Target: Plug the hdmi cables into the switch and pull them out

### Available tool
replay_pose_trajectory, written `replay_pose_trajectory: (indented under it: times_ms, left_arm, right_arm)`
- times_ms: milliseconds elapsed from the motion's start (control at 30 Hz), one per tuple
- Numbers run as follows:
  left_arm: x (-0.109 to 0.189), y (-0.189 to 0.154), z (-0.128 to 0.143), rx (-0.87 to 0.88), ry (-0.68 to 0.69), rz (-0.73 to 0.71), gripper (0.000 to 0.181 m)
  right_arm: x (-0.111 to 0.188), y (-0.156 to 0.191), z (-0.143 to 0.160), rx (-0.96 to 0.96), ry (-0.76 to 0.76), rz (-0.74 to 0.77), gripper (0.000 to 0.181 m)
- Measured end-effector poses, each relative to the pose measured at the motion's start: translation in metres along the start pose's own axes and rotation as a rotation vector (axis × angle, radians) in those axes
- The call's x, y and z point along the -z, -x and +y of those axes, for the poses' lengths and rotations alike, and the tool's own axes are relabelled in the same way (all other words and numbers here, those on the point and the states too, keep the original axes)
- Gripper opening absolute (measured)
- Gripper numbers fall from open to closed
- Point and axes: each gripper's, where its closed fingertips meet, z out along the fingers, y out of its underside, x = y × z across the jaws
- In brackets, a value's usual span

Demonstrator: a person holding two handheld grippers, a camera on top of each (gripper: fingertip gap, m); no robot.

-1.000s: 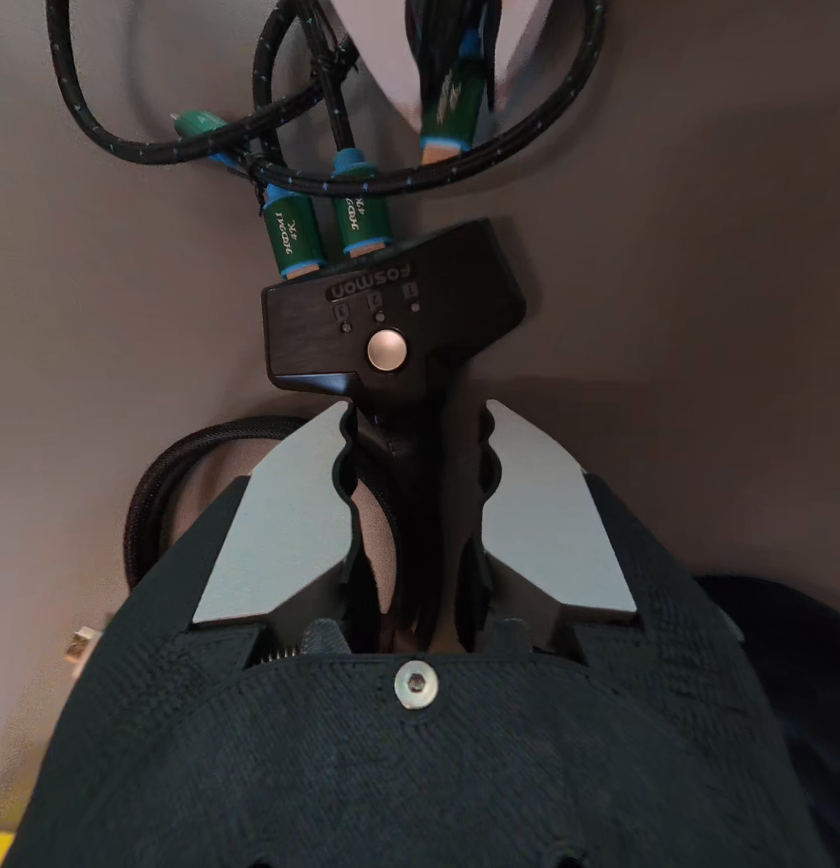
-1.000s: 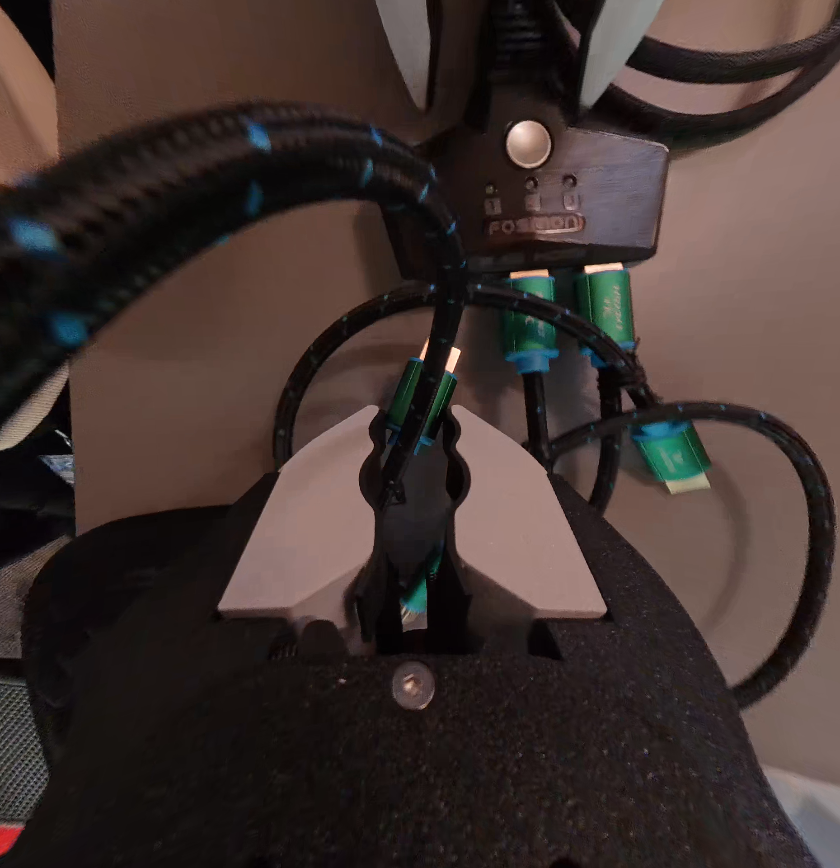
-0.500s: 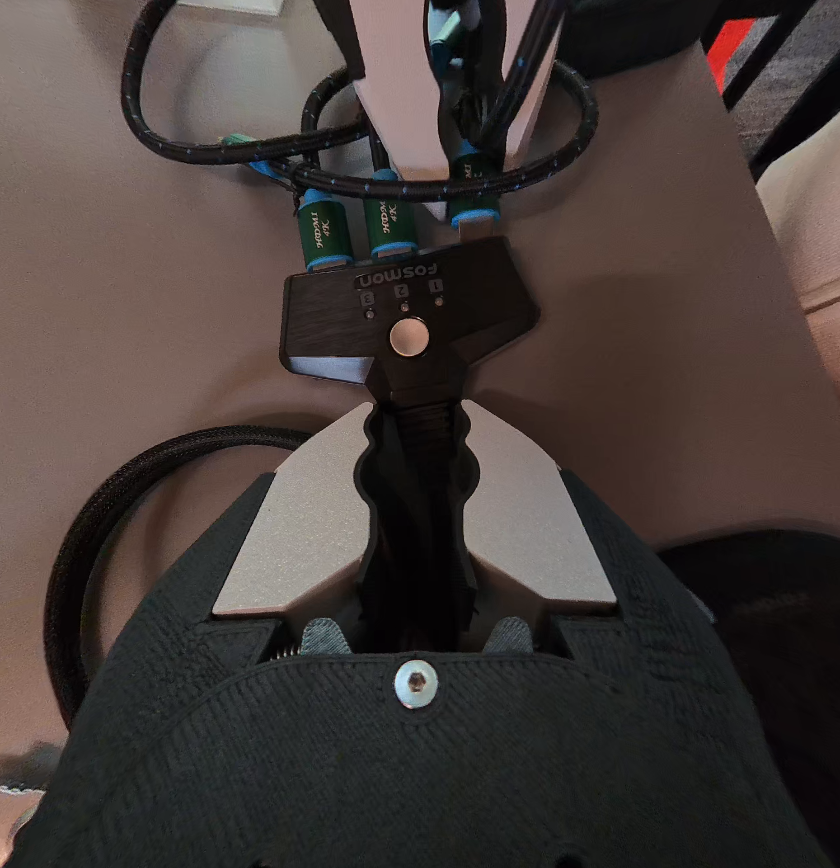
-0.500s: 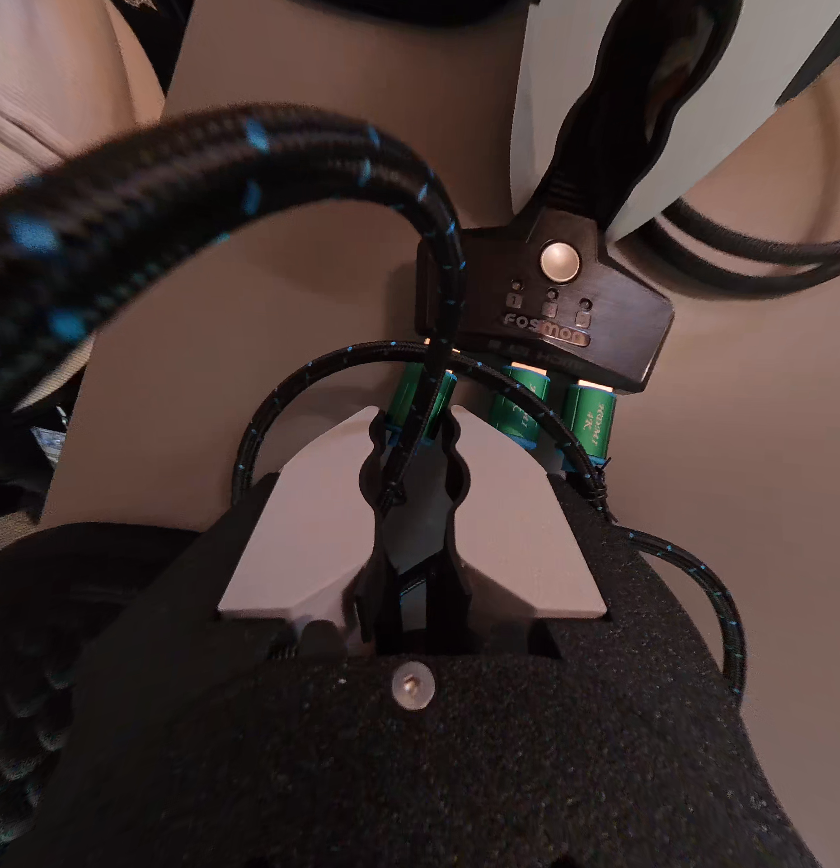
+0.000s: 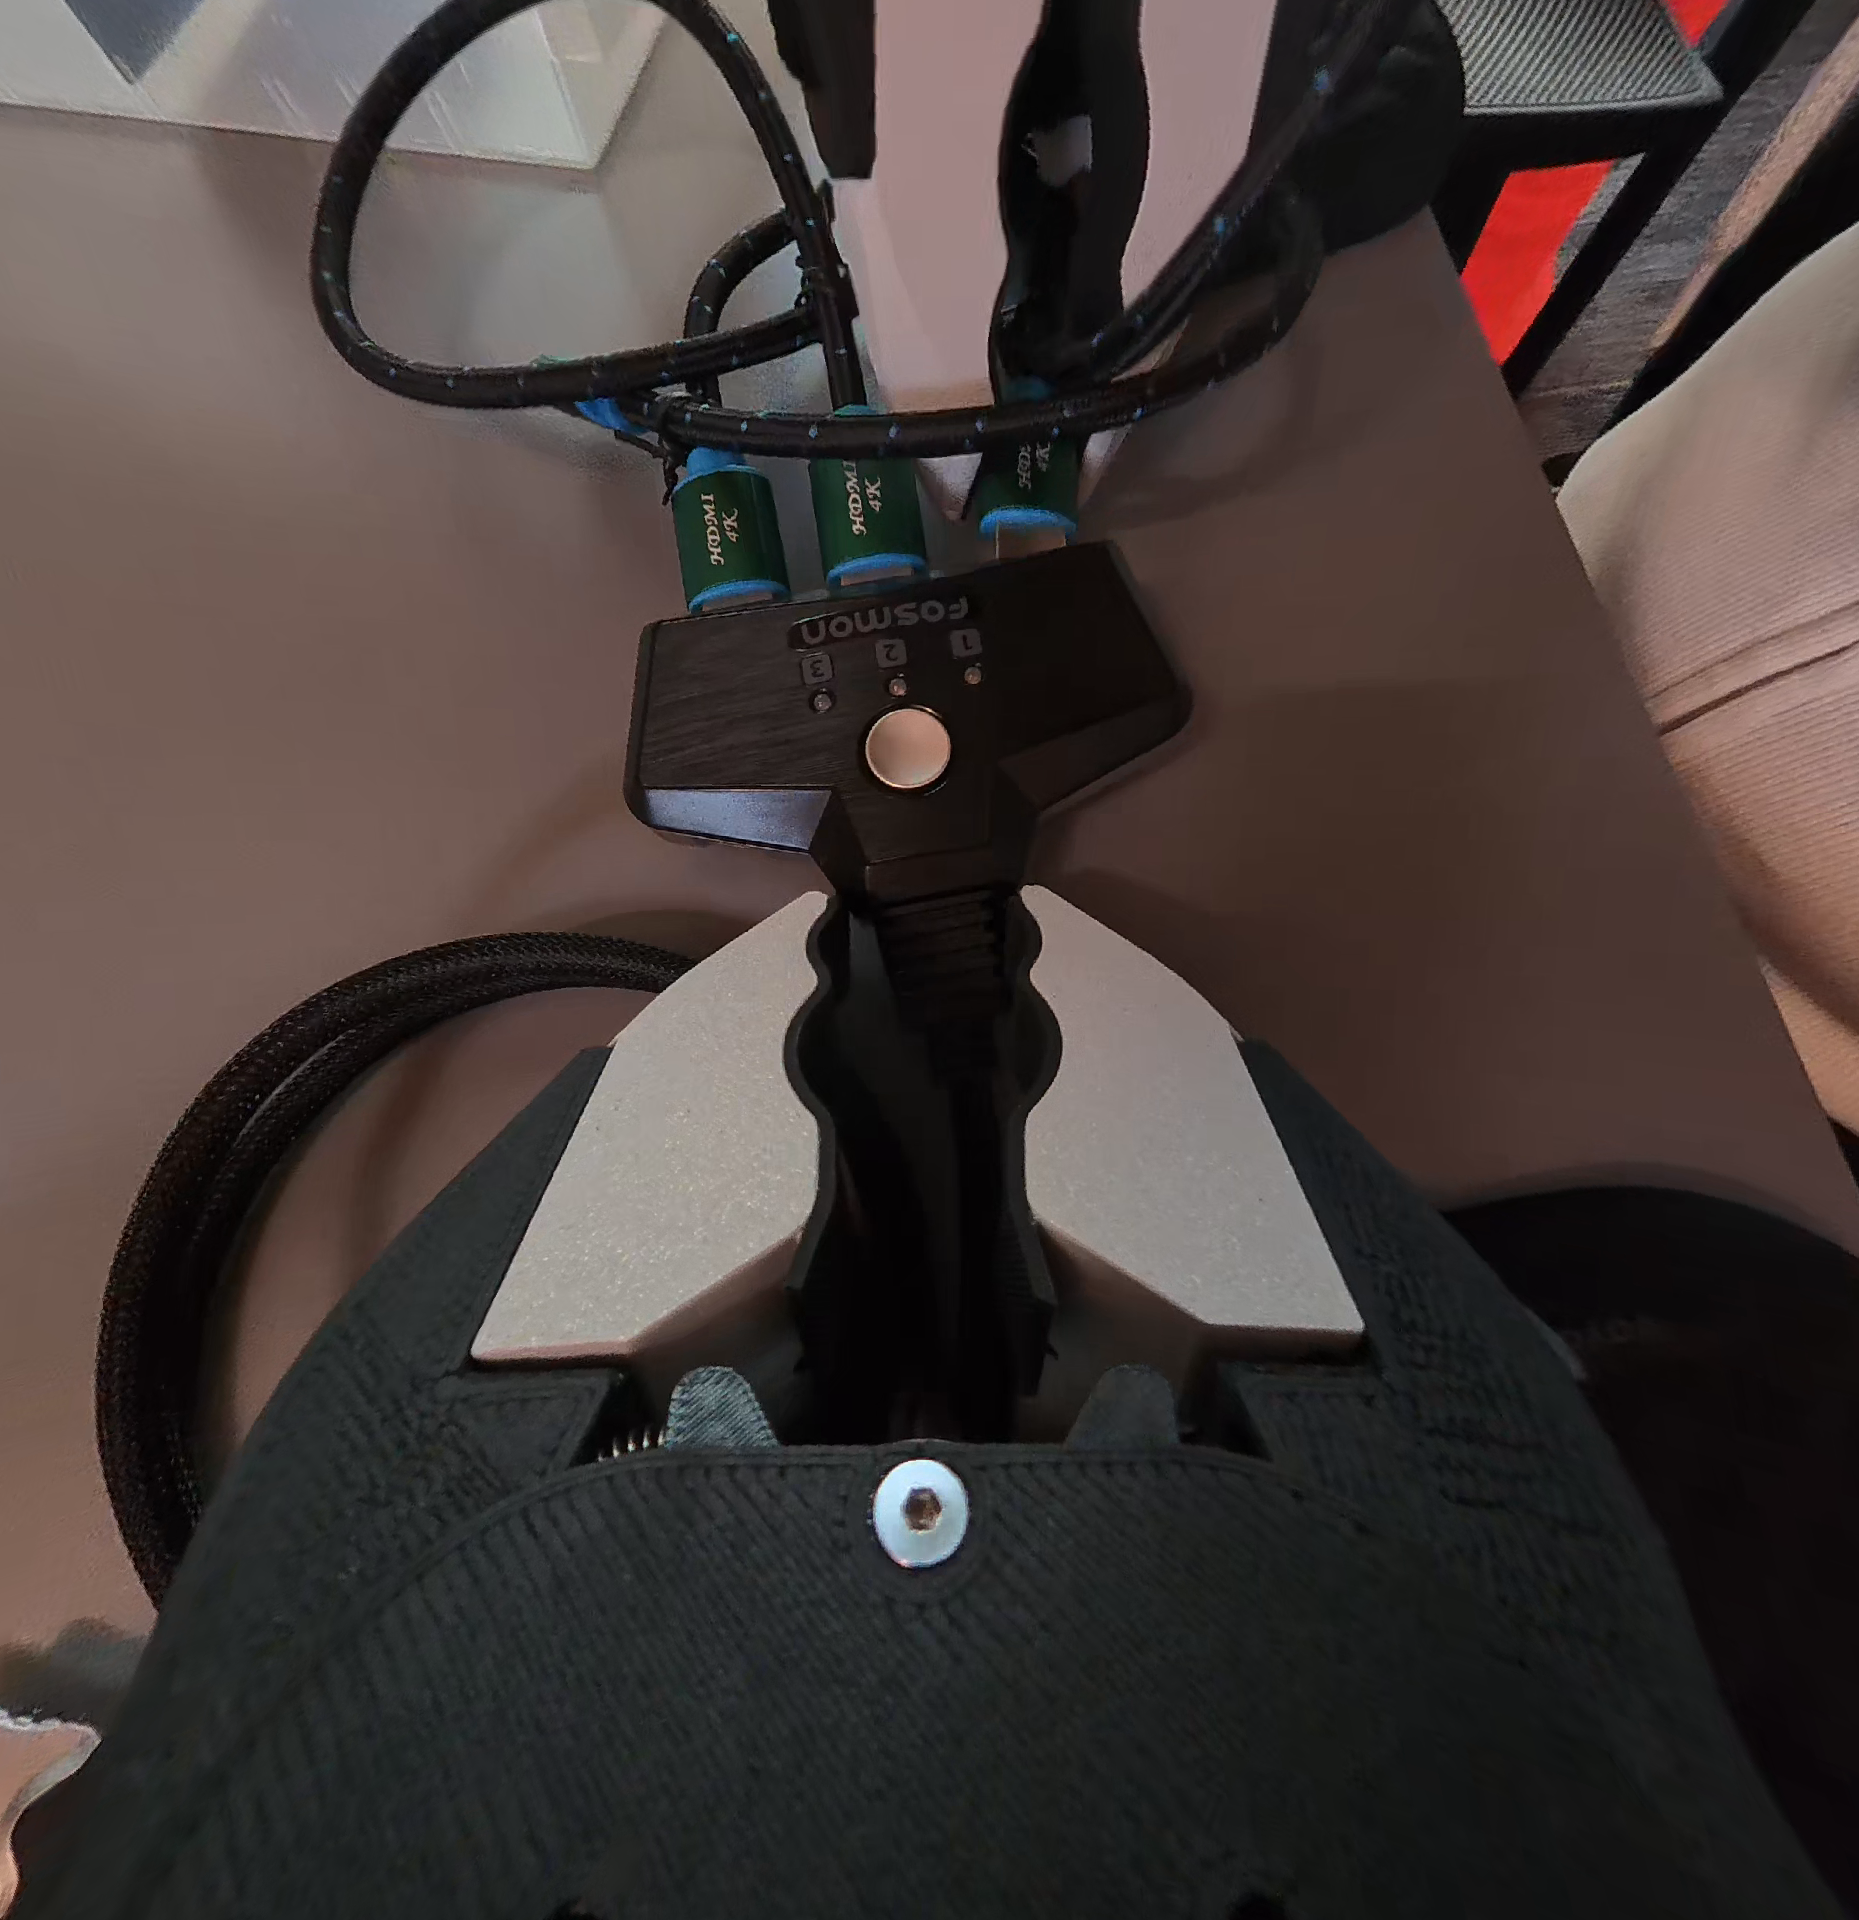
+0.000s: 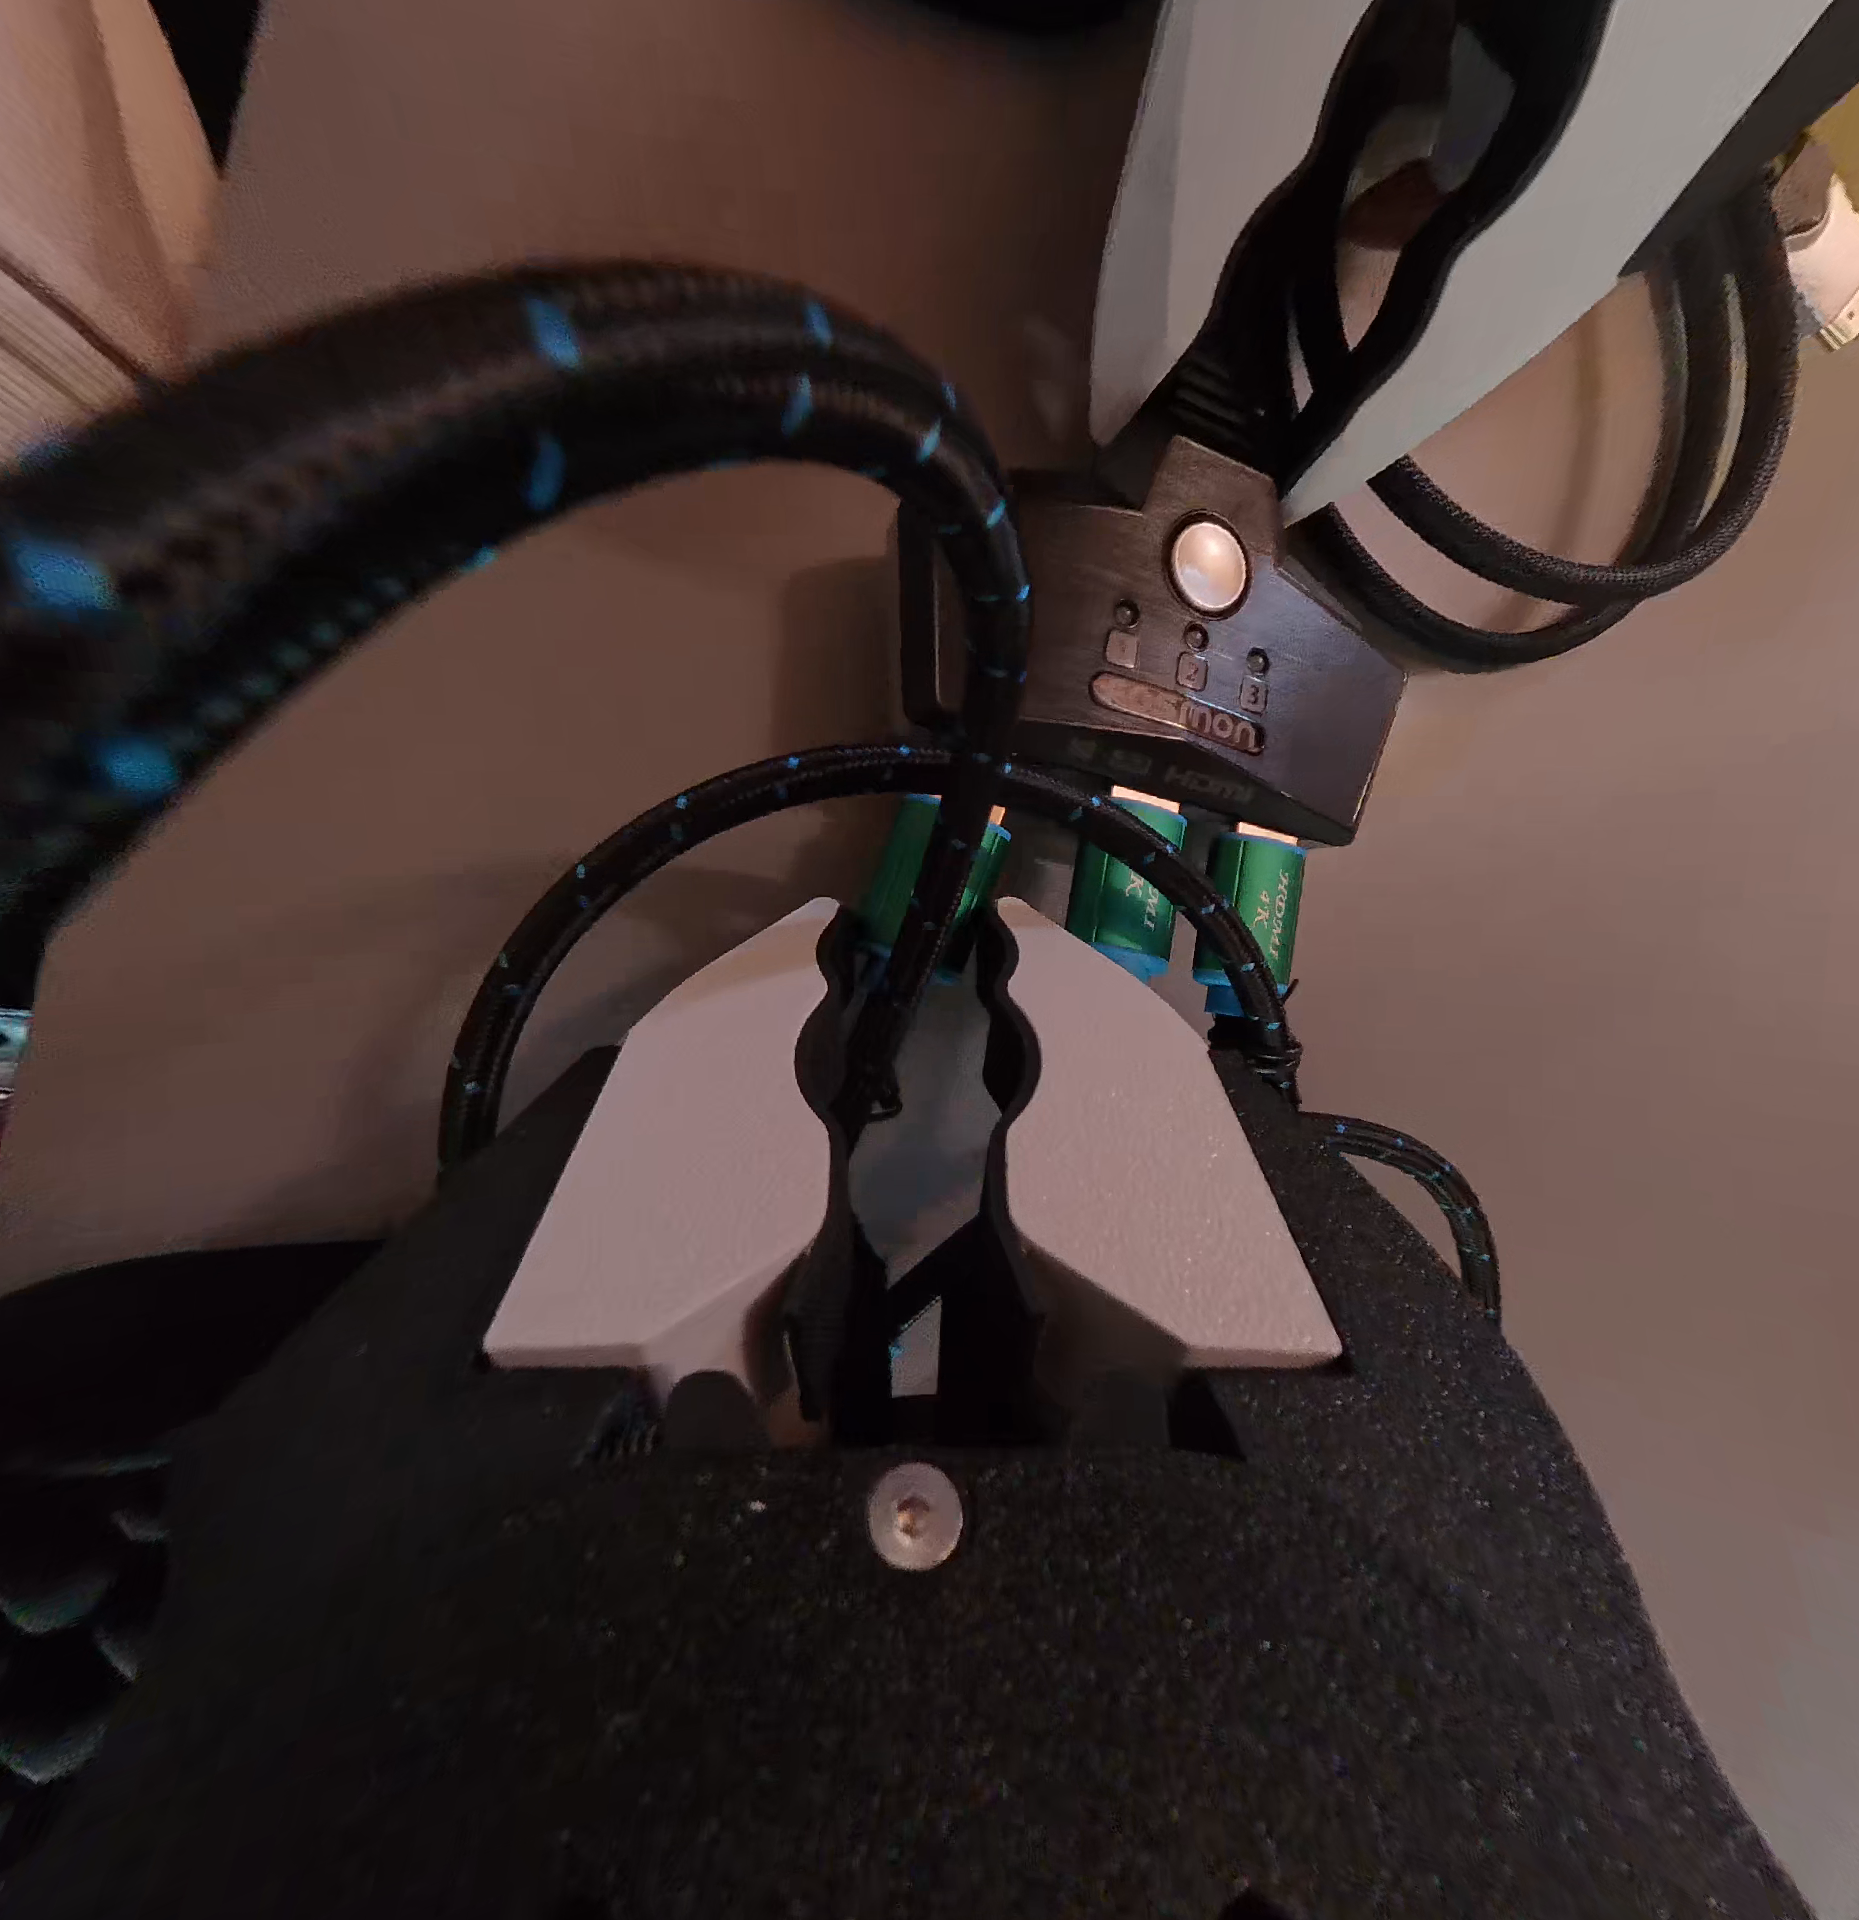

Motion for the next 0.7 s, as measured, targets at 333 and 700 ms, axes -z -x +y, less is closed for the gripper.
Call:
replay_pose_trajectory:
  times_ms: [333, 700]
  left_arm:
    - [0.003, -0.007, -0.004, -0.025, -0.059, -0.020, 0.029]
    - [-0.007, -0.018, -0.006, -0.063, 0.012, -0.027, 0.028]
  right_arm:
    - [0.008, 0.000, -0.009, -0.086, -0.013, 0.186, 0.023]
    - [0.007, 0.018, -0.006, -0.035, -0.014, 0.006, 0.023]
